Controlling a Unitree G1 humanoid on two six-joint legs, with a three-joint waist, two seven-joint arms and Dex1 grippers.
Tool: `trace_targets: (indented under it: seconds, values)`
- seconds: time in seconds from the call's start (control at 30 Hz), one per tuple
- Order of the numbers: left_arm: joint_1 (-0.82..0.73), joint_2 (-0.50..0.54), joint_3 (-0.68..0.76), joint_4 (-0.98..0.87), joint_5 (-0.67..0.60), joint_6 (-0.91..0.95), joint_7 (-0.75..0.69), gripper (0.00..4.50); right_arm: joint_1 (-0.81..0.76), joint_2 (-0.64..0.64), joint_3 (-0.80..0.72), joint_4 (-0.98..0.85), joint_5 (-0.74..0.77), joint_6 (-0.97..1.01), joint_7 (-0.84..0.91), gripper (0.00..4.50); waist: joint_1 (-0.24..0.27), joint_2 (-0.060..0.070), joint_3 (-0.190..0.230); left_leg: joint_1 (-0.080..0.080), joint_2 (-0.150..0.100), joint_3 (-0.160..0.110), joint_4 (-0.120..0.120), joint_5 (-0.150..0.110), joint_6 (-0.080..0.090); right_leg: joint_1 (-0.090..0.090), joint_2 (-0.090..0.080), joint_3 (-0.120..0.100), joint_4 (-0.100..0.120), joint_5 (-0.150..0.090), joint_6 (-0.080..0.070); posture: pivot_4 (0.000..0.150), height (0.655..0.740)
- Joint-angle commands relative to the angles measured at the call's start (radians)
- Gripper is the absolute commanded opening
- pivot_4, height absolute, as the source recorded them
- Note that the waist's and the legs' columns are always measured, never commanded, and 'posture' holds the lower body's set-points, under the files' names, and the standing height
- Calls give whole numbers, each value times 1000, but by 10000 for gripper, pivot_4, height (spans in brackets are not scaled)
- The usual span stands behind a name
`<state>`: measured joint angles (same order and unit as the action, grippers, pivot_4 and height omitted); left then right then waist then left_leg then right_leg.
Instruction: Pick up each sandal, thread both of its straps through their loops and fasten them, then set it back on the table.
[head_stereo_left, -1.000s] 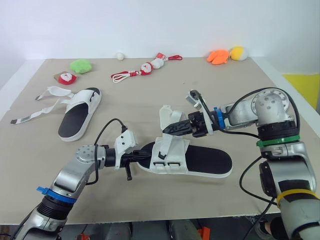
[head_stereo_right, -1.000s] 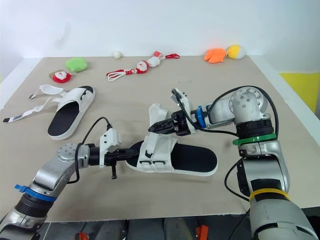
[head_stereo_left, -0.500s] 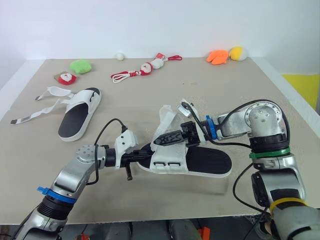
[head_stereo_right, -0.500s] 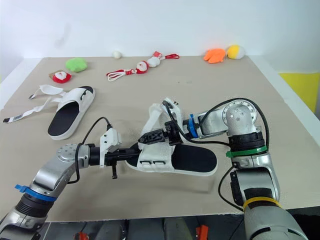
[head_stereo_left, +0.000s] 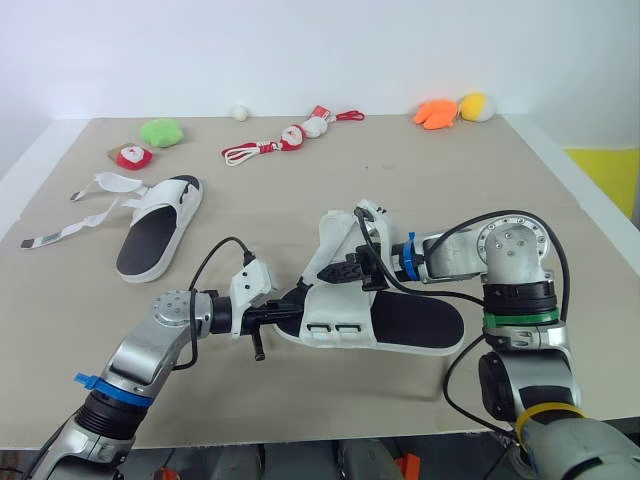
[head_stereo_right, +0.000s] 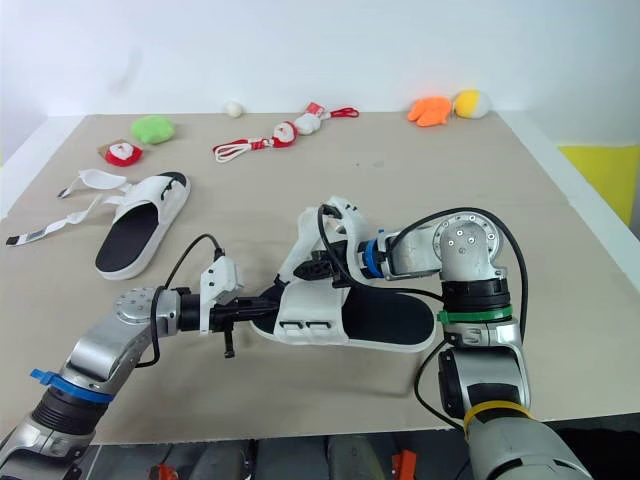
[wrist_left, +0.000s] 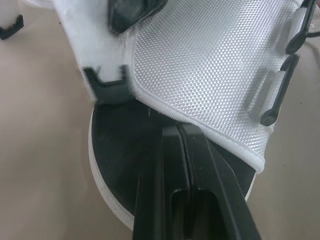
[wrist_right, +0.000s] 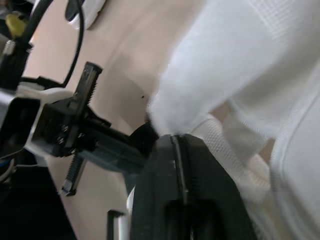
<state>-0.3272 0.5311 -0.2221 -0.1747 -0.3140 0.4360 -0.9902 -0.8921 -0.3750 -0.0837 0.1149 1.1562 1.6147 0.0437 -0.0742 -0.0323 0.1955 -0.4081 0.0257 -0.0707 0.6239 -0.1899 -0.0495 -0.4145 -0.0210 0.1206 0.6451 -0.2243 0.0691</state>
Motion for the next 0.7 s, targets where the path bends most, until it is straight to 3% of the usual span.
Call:
trace_targets:
  seconds: [0.03, 0.3, 0.4, 0.63, 0.7]
  values:
    - [18, 1, -40, 23, 25, 21, 2, 0, -7, 7, -38, -36, -19, 0, 4, 285, 0, 0, 0, 0, 0, 0, 0, 0, 0, 0, 0, 0, 0, 0, 0, 1500, 7400]
    - [25, 0, -38, 17, 23, 23, 7, 0, -7, -43, -25, -39, 127, 0, 52, 285, 0, 0, 0, 0, 0, 0, 0, 0, 0, 0, 0, 0, 0, 0, 0, 1500, 7400]
    - [36, -1, -35, 9, 21, 25, 12, 0, 18, -105, -5, -119, 191, 0, 32, 9587, 0, 0, 0, 0, 0, 0, 0, 0, 0, 0, 0, 0, 0, 0, -1, 1500, 7400]
    - [50, -5, -38, 5, 21, 25, 12, 0, 38, -193, 6, -194, 339, 0, -6, 44110, -1, 0, 0, 0, 0, 0, -2, 0, 0, 0, 0, 0, -1, -1, -1, 1500, 7400]
    - [48, -6, -39, 7, 21, 25, 11, 0, 37, -191, 5, -190, 367, 0, -28, 44687, -1, 0, 0, 0, 0, 0, -2, 0, 0, 0, 0, 0, -1, -1, -1, 1500, 7400]
